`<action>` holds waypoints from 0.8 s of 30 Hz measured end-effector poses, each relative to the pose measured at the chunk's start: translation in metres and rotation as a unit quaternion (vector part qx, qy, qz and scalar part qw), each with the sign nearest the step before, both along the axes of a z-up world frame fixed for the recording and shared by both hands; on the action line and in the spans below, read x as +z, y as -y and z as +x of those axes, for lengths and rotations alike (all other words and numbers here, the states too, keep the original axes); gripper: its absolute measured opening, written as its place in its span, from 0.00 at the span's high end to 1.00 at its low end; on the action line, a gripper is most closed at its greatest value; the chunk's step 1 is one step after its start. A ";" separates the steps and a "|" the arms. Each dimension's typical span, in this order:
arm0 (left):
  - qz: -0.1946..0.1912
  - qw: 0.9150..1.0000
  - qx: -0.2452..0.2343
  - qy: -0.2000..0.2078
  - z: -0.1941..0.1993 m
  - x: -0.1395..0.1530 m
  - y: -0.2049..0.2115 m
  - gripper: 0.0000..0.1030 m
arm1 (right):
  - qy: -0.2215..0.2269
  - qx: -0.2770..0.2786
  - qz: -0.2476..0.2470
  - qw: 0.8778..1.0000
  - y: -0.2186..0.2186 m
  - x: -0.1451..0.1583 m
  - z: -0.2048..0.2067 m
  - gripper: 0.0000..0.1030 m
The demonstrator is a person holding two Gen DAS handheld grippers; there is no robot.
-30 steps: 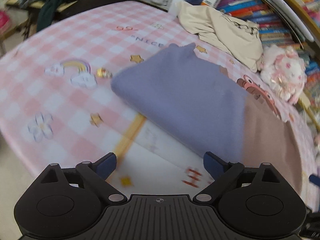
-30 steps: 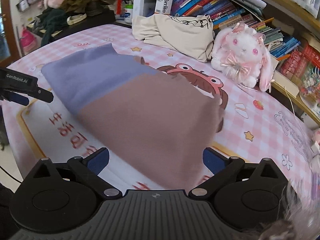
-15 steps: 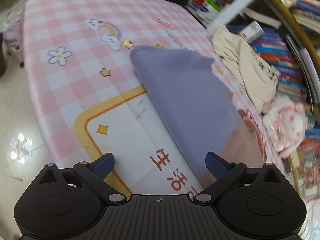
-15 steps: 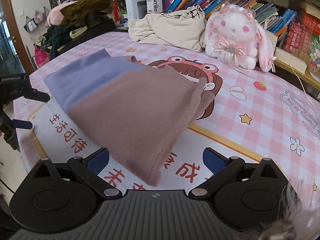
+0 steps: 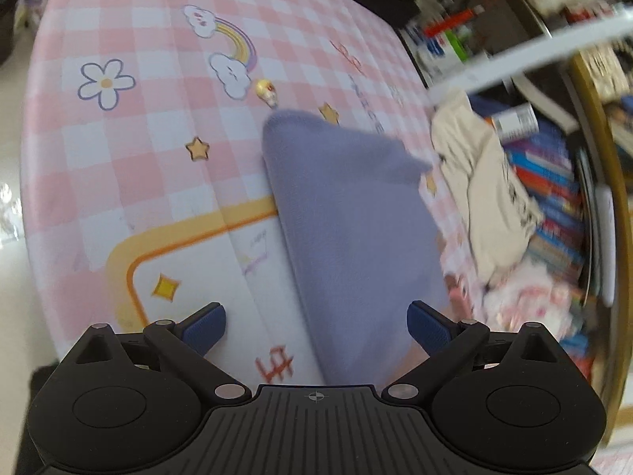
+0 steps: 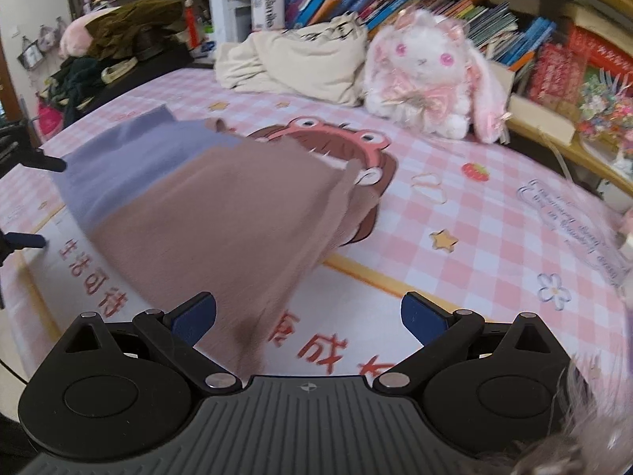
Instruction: Fold clothes
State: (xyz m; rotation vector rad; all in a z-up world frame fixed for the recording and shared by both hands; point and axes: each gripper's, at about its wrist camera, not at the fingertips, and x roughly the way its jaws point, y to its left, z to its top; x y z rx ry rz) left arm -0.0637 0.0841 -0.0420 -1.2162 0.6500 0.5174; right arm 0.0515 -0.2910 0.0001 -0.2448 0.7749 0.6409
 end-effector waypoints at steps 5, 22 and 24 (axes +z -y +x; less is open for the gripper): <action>0.016 1.000 0.017 0.014 0.010 0.000 -0.019 0.05 | -0.004 -0.025 0.010 1.000 0.003 0.001 0.003 0.02; 0.039 0.997 0.039 0.044 0.028 -0.004 -0.053 0.24 | -0.063 -0.074 0.025 0.995 -0.014 -0.014 0.029 0.20; 0.042 0.997 0.037 0.046 0.028 -0.005 -0.053 0.25 | -0.071 -0.068 0.018 0.995 -0.021 -0.020 0.030 0.32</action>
